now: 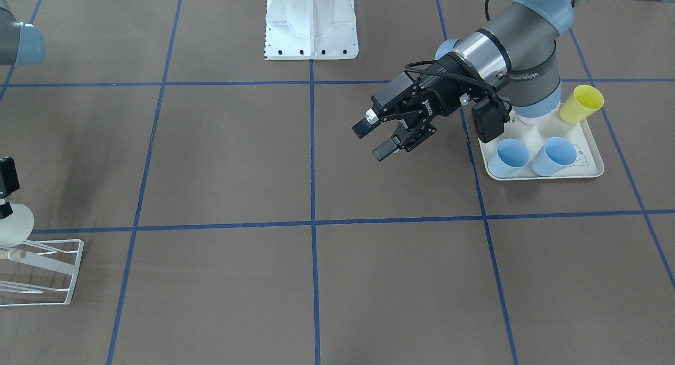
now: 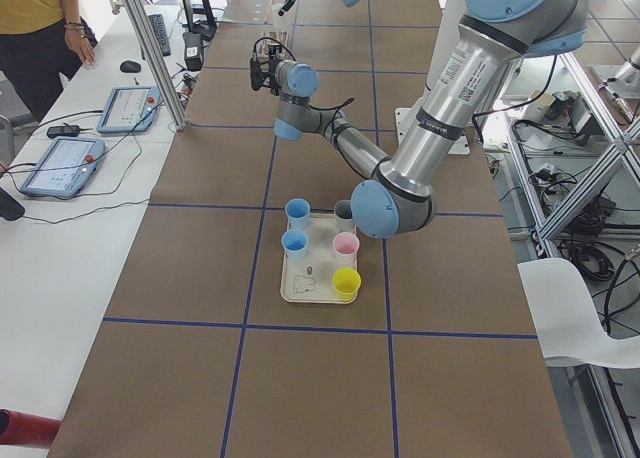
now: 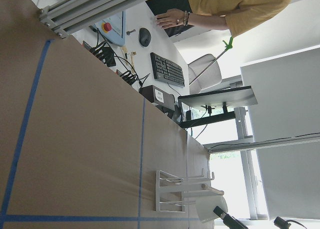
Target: Transfer IKEA cup to right arm and place on rack
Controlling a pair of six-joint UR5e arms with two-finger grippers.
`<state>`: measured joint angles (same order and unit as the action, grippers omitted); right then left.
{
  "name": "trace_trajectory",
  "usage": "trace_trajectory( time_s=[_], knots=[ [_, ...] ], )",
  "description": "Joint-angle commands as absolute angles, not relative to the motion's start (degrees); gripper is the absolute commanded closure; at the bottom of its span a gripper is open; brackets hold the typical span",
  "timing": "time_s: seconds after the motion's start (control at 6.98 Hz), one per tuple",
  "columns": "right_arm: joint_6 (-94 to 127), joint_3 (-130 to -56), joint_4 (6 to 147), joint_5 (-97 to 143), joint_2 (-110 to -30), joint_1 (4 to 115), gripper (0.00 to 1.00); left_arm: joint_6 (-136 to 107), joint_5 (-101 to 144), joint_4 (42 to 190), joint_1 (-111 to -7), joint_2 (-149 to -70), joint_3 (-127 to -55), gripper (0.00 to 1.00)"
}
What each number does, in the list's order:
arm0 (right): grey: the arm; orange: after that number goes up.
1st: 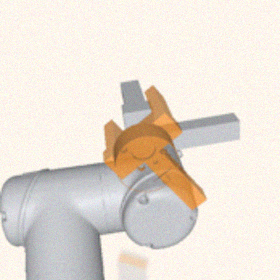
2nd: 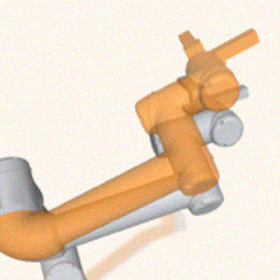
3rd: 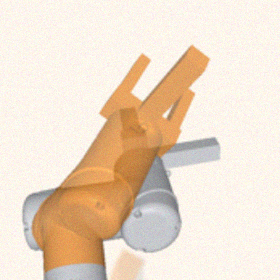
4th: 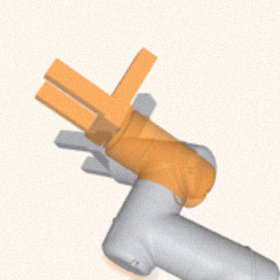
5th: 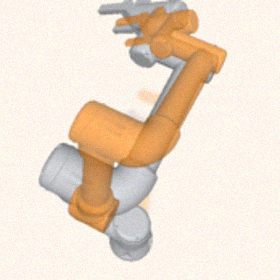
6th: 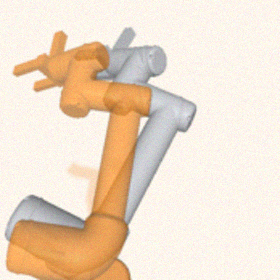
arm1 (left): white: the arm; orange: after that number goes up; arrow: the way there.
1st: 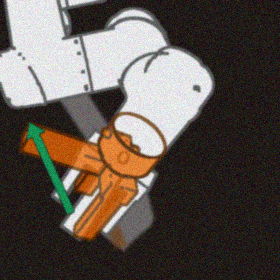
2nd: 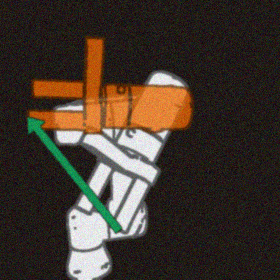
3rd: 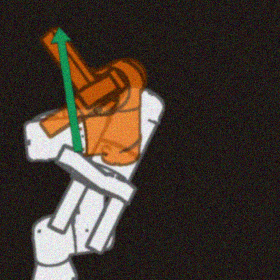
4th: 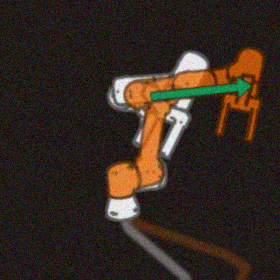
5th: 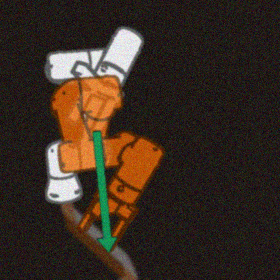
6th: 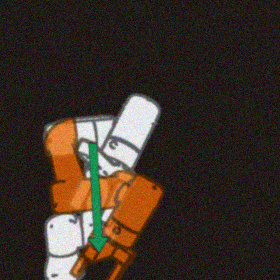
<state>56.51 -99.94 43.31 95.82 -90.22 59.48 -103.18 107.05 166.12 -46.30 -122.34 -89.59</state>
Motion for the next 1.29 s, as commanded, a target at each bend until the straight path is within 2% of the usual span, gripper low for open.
trace_trajectory(
  time_s=[0.0,0.29,0.57,0.72,0.86,1.0,1.15],
  knots=[
    [56.6,-98.44,42.63,95.8,-89.21,59.41,0.01,-103.18,107.05,166.11,-46.58,-122.34,-89.74,0.12],
    [56.78,-96.25,39.74,95.89,-88.77,59.33,0.0,-98.14,107.66,160.19,-48.33,-121.56,-90.69,0.12],
    [56.95,-98.51,39.73,96.59,-88.77,59.41,0.0,-82.61,107.84,144.93,-50.0,-115.35,-98.74,0.12],
    [57.74,-98.96,39.73,97.72,-88.86,59.41,0.0,-73.48,106.36,134.58,-50.79,-110.7,-105.49,0.13],
    [59.31,-100.01,39.73,99.47,-89.64,59.41,0.0,-62.77,104.61,126.73,-50.8,-103.43,-112.69,0.13],
    [59.67,-101.06,39.73,101.32,-90.43,59.5,0.0,-51.88,104.59,126.13,-50.97,-91.35,-118.33,0.13],
    [59.68,-101.16,39.73,101.34,-90.53,59.41,0.0,-44.63,105.37,126.38,-52.46,-82.97,-120.91,0.13]
  ],
)
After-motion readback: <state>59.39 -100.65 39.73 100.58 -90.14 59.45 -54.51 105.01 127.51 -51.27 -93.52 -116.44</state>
